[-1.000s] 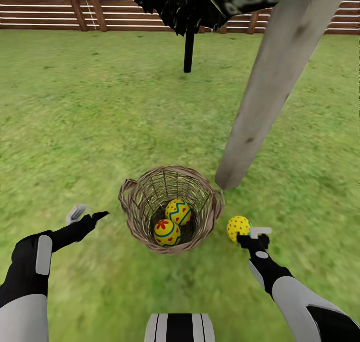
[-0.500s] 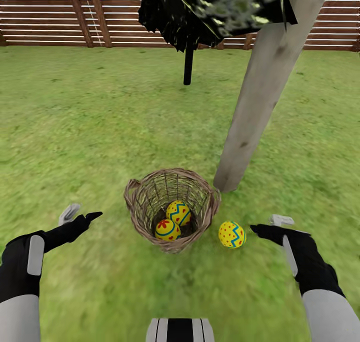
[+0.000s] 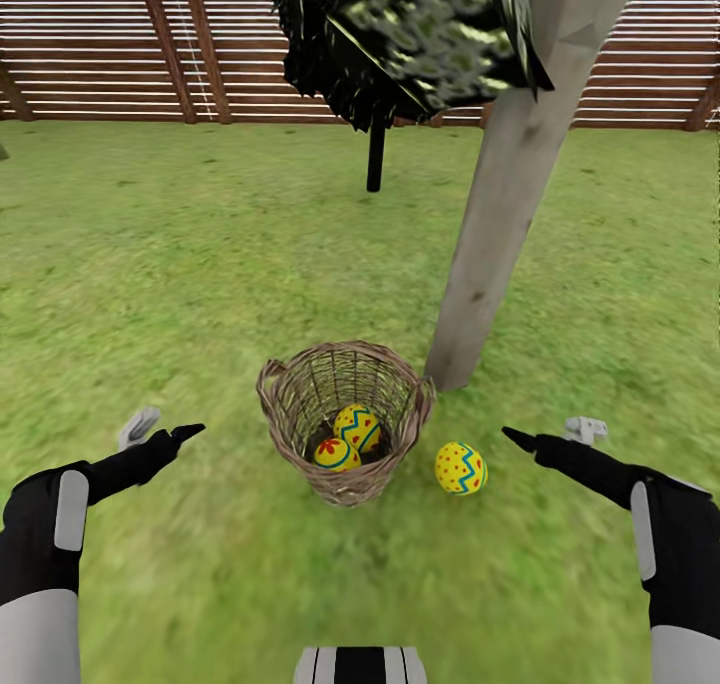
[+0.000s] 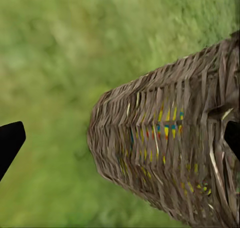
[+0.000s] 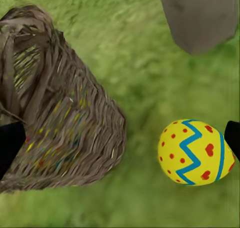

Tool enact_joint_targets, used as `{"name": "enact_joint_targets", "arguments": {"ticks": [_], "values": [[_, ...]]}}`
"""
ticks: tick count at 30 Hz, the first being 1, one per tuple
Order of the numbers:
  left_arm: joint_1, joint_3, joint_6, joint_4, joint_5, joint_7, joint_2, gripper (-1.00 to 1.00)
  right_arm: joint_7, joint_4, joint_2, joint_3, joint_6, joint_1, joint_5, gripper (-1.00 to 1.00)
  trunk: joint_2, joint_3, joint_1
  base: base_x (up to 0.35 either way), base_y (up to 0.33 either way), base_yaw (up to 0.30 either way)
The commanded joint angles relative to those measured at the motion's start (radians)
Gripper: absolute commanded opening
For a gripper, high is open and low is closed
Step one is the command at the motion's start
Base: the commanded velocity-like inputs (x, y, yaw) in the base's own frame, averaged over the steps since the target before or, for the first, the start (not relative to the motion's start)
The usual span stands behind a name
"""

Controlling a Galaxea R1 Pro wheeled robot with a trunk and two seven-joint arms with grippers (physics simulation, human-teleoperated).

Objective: Take the three Easter eggs out of the wicker basket on the lawn in the garden, then place them on the lawn next to a single tree (choose any tree) so that all three eggs are next to the same tree and none are left in the basket.

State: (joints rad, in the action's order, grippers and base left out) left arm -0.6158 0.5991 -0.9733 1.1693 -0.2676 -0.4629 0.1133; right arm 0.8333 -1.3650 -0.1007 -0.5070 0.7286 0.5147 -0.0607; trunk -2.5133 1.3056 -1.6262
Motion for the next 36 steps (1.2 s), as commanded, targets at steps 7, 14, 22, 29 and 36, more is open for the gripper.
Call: {"name": "enact_joint_targets", "arguments": {"ticks": [7, 14, 22, 29, 36], "values": [[-0.004, 0.001, -0.006, 0.0, 0.006, -0.005, 0.0, 1.0, 0.071, -0.009, 0.001, 0.084, 0.006, -0.001, -0.001, 1.0, 0.001, -0.026, 0.003, 0.0, 0.0, 0.0], [-0.007, -0.003, -0.007, -0.002, 0.005, -0.005, -0.001, 1.0, 0.067, -0.008, 0.003, 0.139, 0.007, -0.001, -0.003, 1.0, 0.003, -0.053, 0.006, 0.0, 0.0, 0.0], [-0.007, -0.003, -0.007, -0.002, 0.005, -0.005, 0.0, 1.0, 0.07, -0.008, 0.001, 0.139, 0.006, -0.001, 0.002, 1.0, 0.005, -0.084, 0.01, 0.0, 0.0, 0.0], [-0.007, 0.0, -0.007, -0.003, 0.005, -0.005, -0.001, 1.0, 0.069, -0.001, 0.004, 0.139, 0.005, -0.001, 0.002, 1.0, 0.007, -0.111, 0.013, 0.0, 0.0, 0.0], [-0.007, 0.001, 0.005, 0.008, 0.004, -0.009, -0.004, 1.0, 0.065, 0.002, 0.004, 0.185, 0.005, -0.001, 0.001, 1.0, 0.007, -0.127, 0.015, 0.0, 0.0, 0.0]]}}
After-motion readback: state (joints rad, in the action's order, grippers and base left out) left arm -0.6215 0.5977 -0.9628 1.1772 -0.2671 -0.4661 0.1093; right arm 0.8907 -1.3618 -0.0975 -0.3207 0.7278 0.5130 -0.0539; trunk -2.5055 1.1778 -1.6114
